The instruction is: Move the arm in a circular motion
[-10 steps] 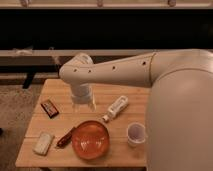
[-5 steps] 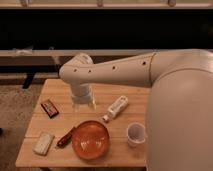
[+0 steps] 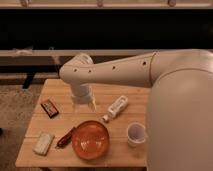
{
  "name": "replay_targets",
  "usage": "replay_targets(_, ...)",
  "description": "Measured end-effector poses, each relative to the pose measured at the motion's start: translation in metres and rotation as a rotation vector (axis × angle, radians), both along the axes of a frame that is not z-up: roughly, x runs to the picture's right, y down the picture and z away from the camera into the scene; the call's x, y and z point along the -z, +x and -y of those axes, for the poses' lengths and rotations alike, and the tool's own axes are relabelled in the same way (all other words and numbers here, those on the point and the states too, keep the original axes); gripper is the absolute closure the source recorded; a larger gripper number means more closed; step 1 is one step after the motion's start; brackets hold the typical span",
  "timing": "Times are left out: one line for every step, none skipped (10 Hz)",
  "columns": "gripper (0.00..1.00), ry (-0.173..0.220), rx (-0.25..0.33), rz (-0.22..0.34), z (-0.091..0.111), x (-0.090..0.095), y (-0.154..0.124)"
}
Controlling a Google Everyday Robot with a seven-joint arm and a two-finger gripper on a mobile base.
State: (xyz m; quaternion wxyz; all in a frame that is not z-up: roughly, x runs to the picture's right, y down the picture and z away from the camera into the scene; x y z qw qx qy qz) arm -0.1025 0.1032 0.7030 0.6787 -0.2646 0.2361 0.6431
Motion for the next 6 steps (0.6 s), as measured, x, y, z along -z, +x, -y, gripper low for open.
replay_targets(0.35,-0.005,-0.011,-0.012,-0.001,0.0,0.004)
replay_targets(0.35,-0.009,-0.036,-0.039,-0.001,0.0,0.019)
replay_targets(0.35,-0.011,-0.059,-0.064,0.0,-0.001,0.037)
replay_targets(0.35,-0.009,-0.091,-0.097,0.003,-0.002,0.063)
replay_targets(0.35,-0.006,-0.117,-0.122,0.008,-0.004,0.092)
replay_targets(0.35,0.001,-0.145,-0.146,0.019,-0.012,0.13)
